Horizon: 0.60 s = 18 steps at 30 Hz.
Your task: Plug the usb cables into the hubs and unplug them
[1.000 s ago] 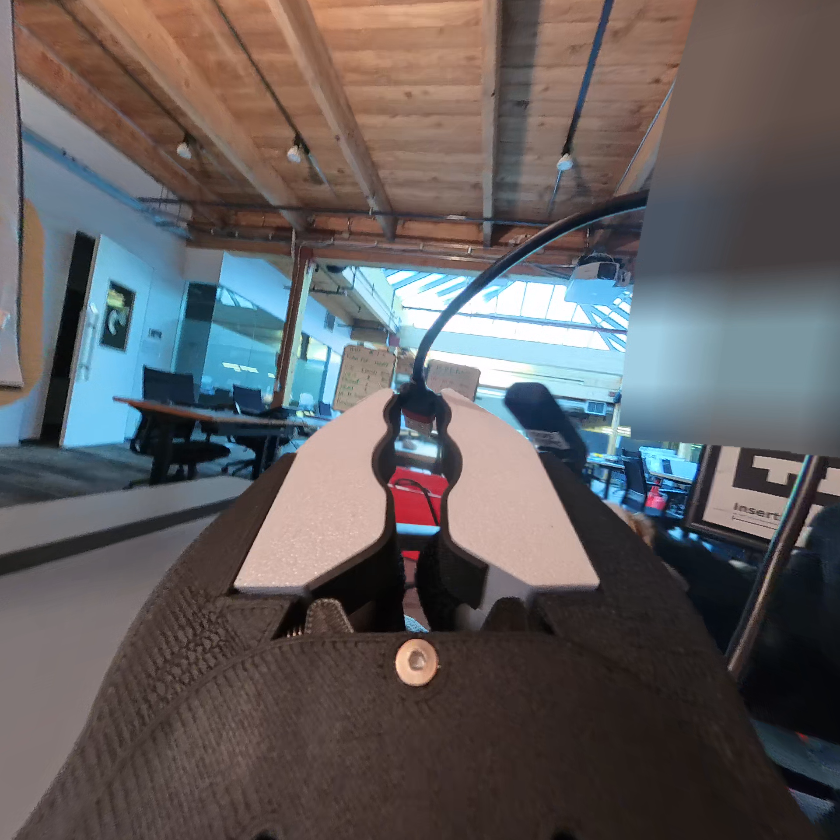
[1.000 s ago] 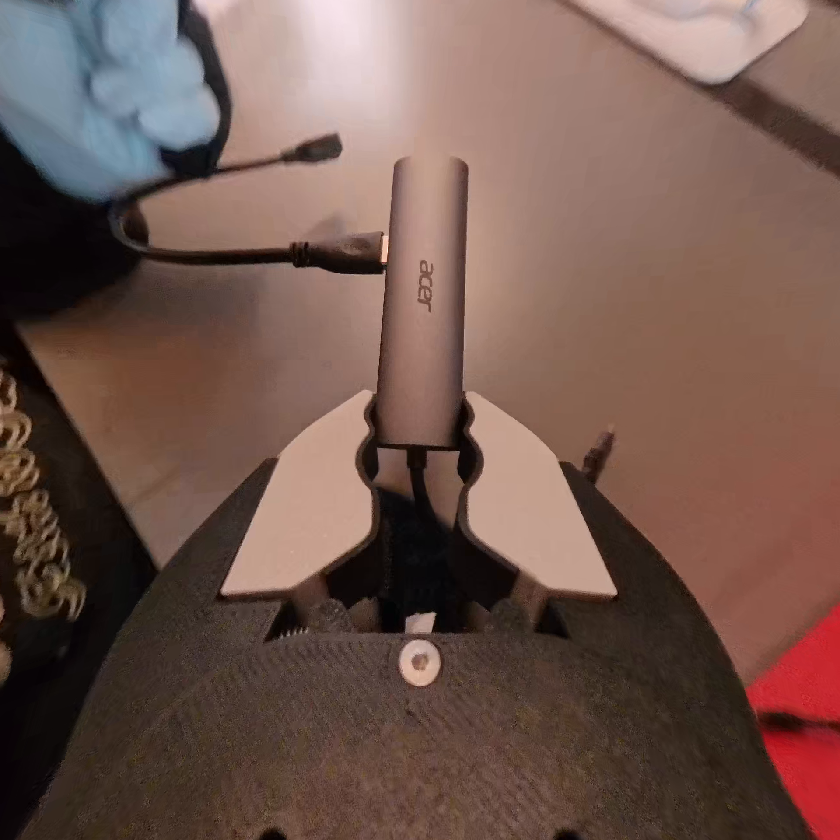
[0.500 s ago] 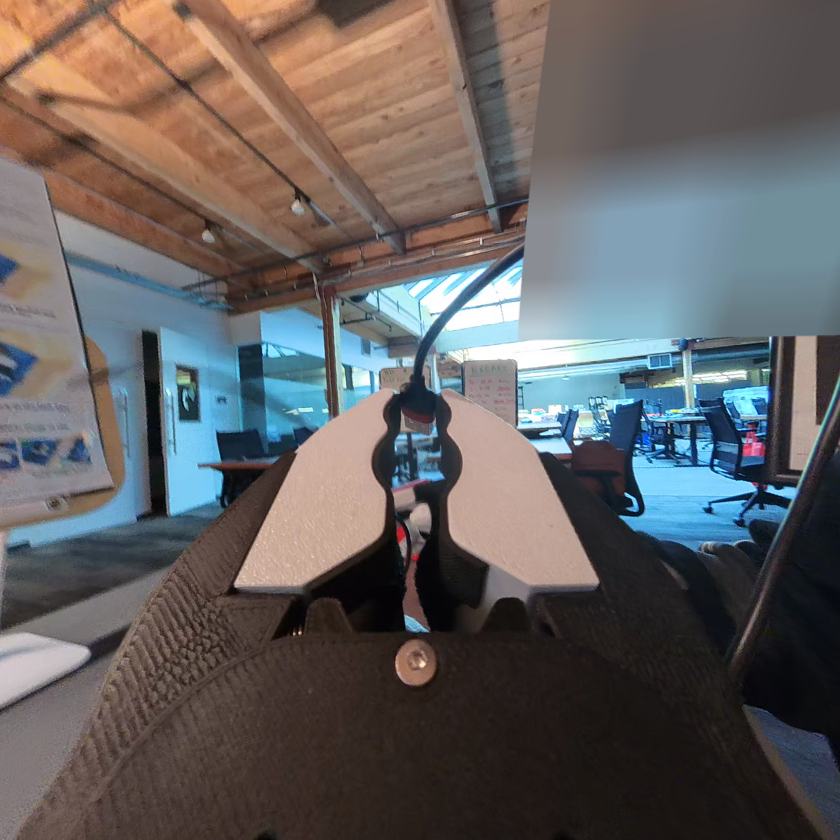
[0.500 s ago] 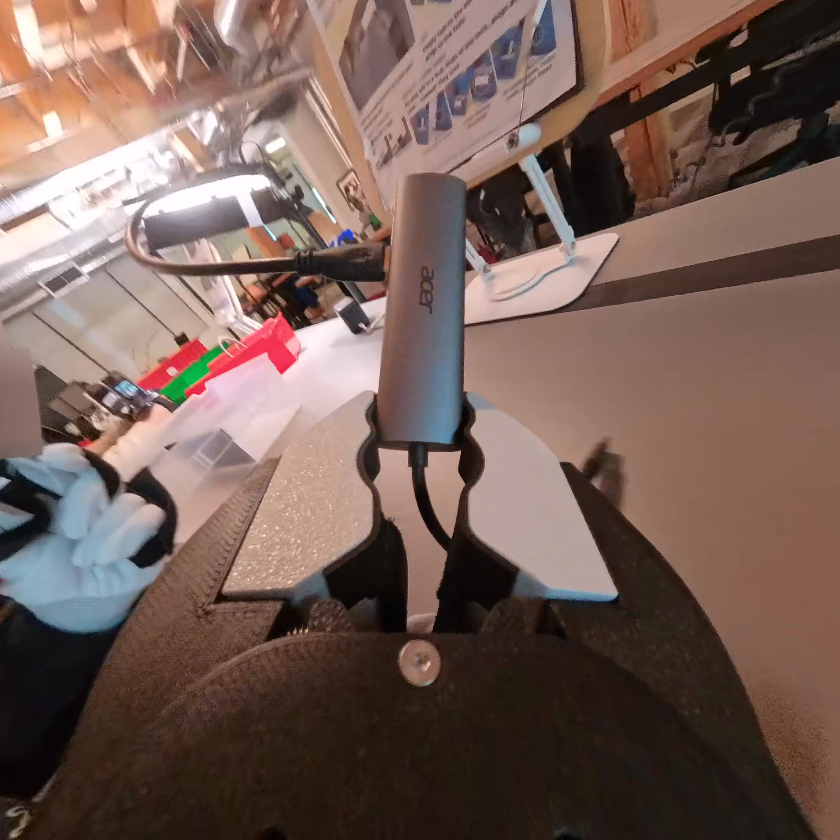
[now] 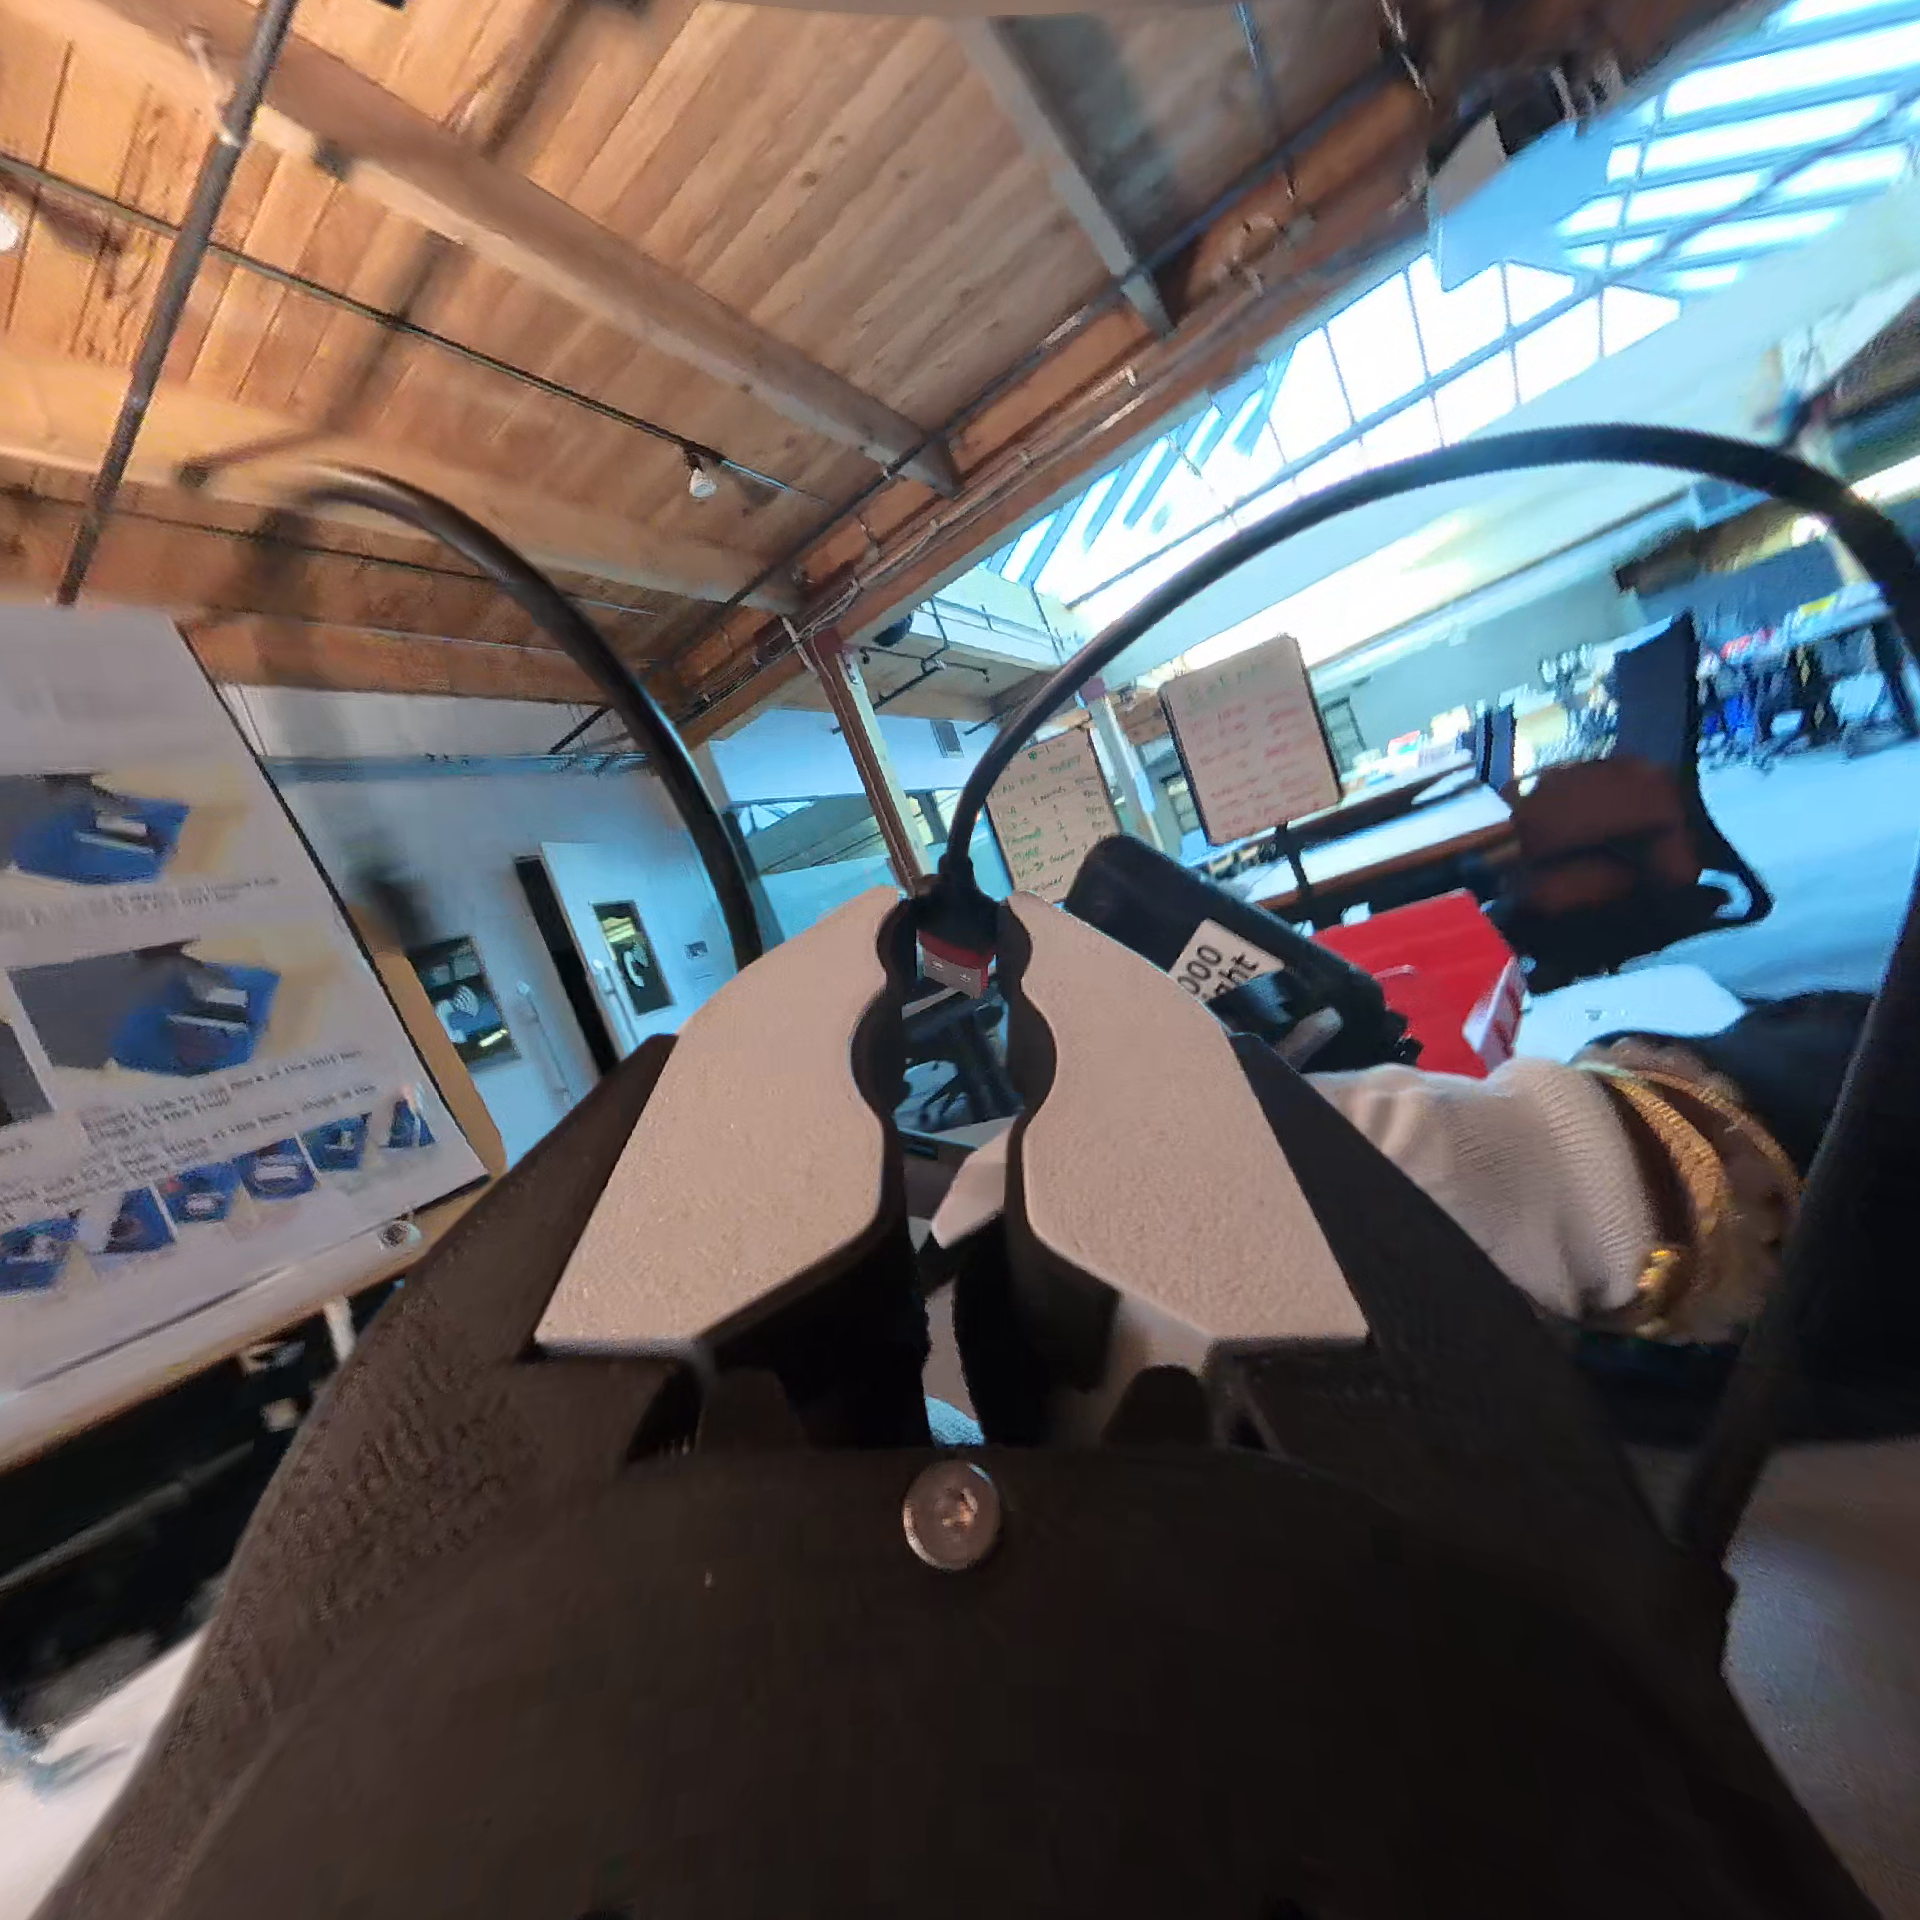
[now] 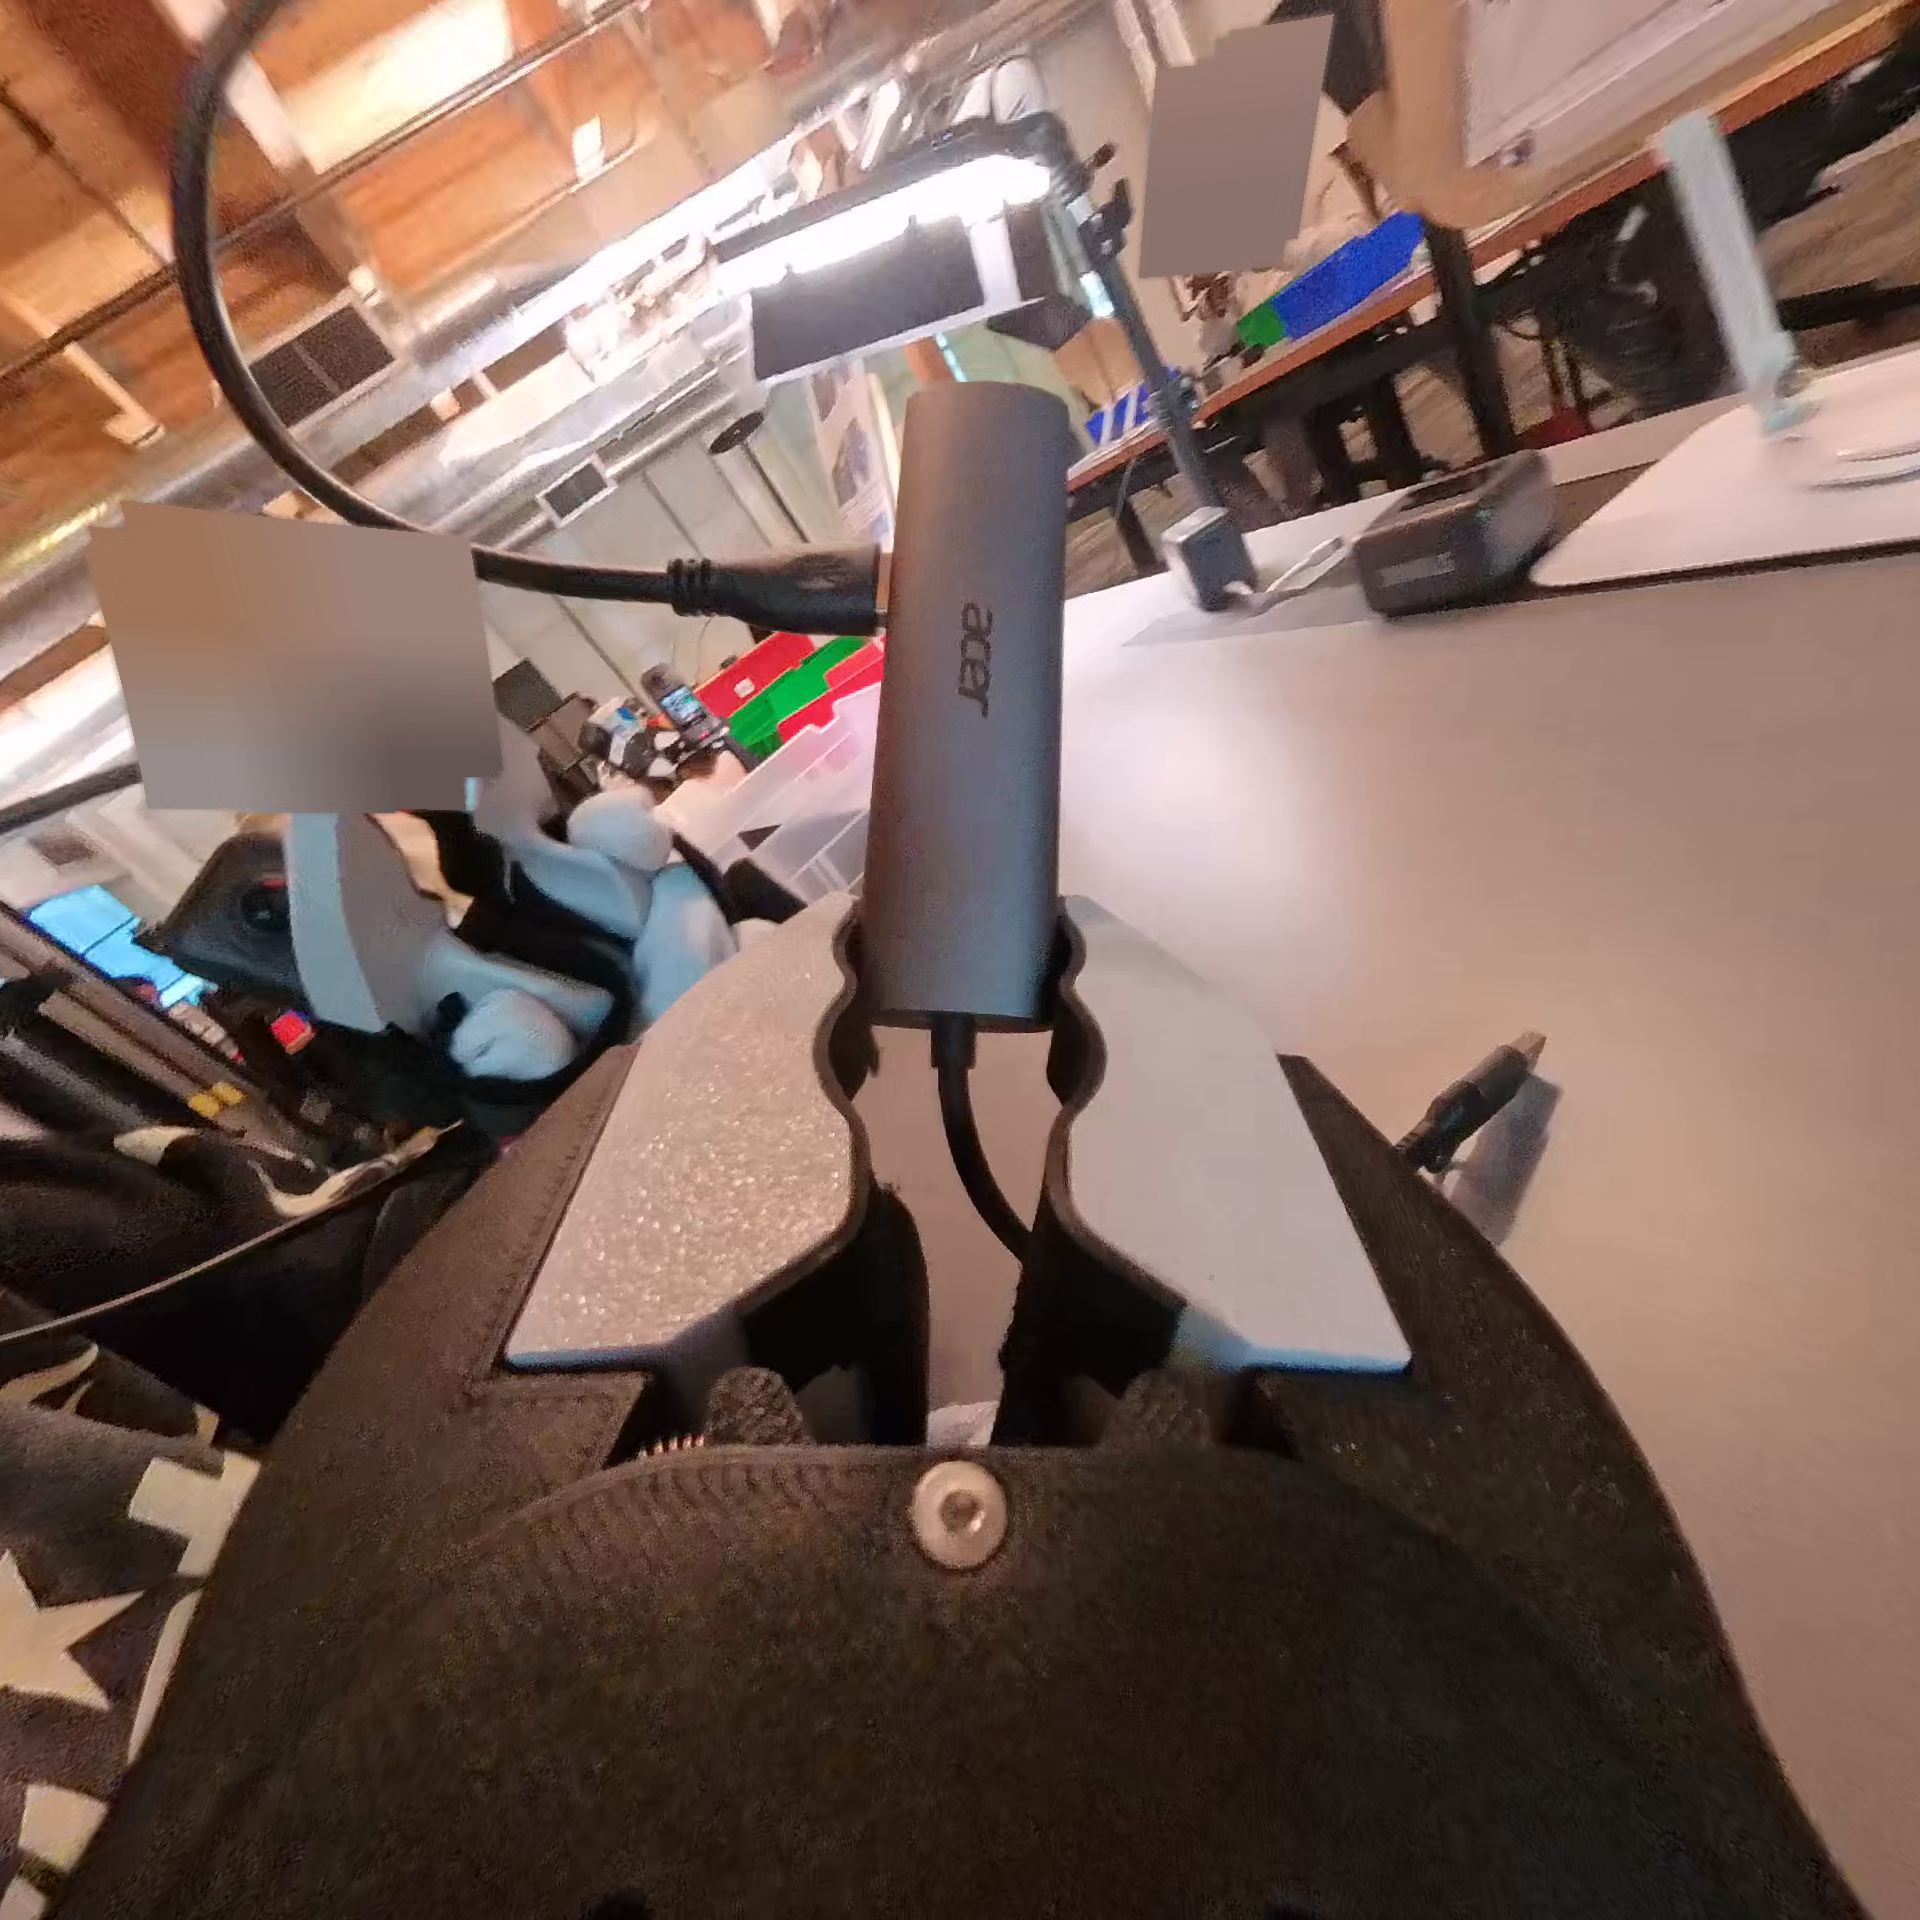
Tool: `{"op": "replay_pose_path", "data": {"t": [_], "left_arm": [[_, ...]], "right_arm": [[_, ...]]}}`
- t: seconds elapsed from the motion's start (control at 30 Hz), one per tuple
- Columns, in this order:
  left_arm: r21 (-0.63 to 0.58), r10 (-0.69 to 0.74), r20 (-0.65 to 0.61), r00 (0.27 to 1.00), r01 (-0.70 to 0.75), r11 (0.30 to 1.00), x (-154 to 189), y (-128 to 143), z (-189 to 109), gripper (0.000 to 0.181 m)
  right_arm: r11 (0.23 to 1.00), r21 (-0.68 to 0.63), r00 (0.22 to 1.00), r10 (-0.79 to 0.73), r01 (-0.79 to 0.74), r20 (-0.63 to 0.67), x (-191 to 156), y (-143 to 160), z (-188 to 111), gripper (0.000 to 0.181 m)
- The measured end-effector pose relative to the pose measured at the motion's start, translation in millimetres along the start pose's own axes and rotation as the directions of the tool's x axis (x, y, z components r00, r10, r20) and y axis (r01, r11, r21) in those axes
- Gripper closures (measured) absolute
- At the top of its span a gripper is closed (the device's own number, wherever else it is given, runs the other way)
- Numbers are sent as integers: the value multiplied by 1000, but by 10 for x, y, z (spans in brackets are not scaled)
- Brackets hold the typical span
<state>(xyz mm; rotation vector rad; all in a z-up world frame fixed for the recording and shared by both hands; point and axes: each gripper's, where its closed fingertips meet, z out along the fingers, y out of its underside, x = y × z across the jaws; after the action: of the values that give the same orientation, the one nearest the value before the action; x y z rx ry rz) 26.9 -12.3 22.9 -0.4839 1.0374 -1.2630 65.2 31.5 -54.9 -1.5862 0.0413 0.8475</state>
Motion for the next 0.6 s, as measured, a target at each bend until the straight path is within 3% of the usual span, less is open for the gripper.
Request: {"op": "replay_pose_path", "data": {"t": [0.17, 0.33, 0.6], "left_arm": [[-93, 2, 67, 998, 4, 996, -94, 191, -15, 167], [-118, -144, 111, 983, 157, 981, -101, 345, 2, 167], [-172, -65, 116, 991, 84, 982, -87, 457, 10, 167]], "right_arm": [[1000, 0, 999, -28, 28, 25, -126, 71, 46, 149], [996, 57, 998, -63, 63, -7, -154, 80, 83, 149], [995, 100, 999, -3, 0, 34, -176, 58, 84, 149]]}}
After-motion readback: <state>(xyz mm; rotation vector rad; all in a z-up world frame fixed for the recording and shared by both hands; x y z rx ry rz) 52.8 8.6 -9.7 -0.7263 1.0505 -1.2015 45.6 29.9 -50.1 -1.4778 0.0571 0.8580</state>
